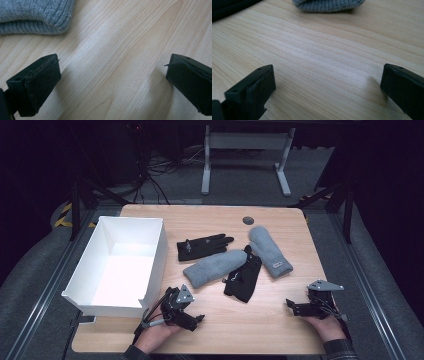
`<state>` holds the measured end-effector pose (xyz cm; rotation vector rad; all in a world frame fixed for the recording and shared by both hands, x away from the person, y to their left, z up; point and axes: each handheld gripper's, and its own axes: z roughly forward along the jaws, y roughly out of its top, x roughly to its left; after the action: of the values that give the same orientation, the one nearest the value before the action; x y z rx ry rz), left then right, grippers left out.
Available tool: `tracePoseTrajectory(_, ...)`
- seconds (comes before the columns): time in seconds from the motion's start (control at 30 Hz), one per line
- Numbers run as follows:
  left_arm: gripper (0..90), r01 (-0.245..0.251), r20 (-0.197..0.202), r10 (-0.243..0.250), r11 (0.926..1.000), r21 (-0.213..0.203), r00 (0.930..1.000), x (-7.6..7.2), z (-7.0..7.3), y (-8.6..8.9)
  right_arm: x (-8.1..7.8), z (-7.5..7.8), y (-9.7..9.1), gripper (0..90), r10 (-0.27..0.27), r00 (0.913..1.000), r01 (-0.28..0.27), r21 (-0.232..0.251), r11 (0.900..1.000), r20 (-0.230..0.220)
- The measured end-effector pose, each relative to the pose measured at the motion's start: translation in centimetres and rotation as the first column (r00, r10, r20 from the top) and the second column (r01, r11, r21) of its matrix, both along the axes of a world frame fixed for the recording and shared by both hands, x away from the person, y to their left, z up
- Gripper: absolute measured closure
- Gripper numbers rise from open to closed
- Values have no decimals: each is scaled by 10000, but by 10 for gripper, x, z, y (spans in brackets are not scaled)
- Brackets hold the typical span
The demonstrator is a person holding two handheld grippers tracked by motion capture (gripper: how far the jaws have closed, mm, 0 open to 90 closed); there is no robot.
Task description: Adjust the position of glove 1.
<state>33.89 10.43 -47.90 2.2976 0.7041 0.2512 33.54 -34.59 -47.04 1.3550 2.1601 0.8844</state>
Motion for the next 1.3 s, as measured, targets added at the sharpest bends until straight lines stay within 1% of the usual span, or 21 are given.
tracePoseTrajectory(0.17,0,64,9,-64,10000,-15,10000,0,0,0,1,0,0,1,88,9999,-88,-20,10000,-53)
tracePoseTrajectory(0.2,0,54,-14,-54,10000,-5,10000,0,0,0,2,1,0,20,124,9999,-124,-38,9999,-99)
tracePoseTrajectory(0.3,0,93,-7,-93,10000,-21,10000,1,0,0,3,6,-2,126,121,9997,-123,-91,9999,-205)
tracePoseTrajectory(0.33,0,93,-7,-93,10000,-21,10000,1,0,0,3,6,-2,126,121,9997,-123,-91,9999,-205)
tracePoseTrajectory(0.37,0,95,2,-95,10000,-19,10000,1,0,0,3,7,-2,161,96,9998,-100,-183,9998,-187)
tracePoseTrajectory(0.4,0,99,2,-99,9999,-18,10000,1,0,0,4,12,-2,210,202,9997,-204,-124,9997,-156)
tracePoseTrajectory(0.47,0,98,-1,-98,10000,-16,10000,1,0,0,5,15,-1,276,395,9991,-397,-191,9990,-134)
tracePoseTrajectory(0.5,0,101,-6,-101,9999,-17,9999,1,0,0,6,17,0,315,451,9989,-452,-136,9989,-119)
tracePoseTrajectory(0.53,0,101,-6,-101,9999,-17,9999,1,0,0,6,17,0,315,451,9989,-452,-136,9989,-119)
tracePoseTrajectory(0.57,0,101,-10,-101,9999,-1,9999,1,0,0,6,18,1,359,540,9985,-541,-59,9985,-127)
tracePoseTrajectory(0.63,0,95,-12,-95,10000,-4,10000,1,0,0,9,24,3,500,752,9970,-749,137,9971,-174)
tracePoseTrajectory(0.73,0,116,-24,-116,9999,-18,9999,1,0,0,14,29,4,626,966,9952,-963,179,9952,-166)
tracePoseTrajectory(0.8,0,150,-18,-150,9999,2,9999,1,0,-1,18,33,6,719,1190,9928,-1186,361,9923,-107)
tracePoseTrajectory(0.83,0,165,-19,-165,9999,-3,9999,1,0,-1,19,34,7,767,1206,9927,-1202,394,9920,-82)
tracePoseTrajectory(0.93,0,192,-13,-192,9998,-26,9998,1,0,-1,24,39,10,861,1413,9900,-1412,425,9891,6)
tracePoseTrajectory(1.03,1,442,3,-442,9990,-22,9990,2,0,0,30,44,12,896,1566,9876,-1570,520,9862,120)
tracePoseTrajectory(1.13,0,488,9,-488,9988,-25,9988,2,0,0,38,48,12,898,1650,9862,-1656,645,9841,144)
tracePoseTrajectory(1.3,0,503,7,-503,9987,-35,9987,2,0,0,51,52,13,897,1666,9854,-1689,785,9825,344)
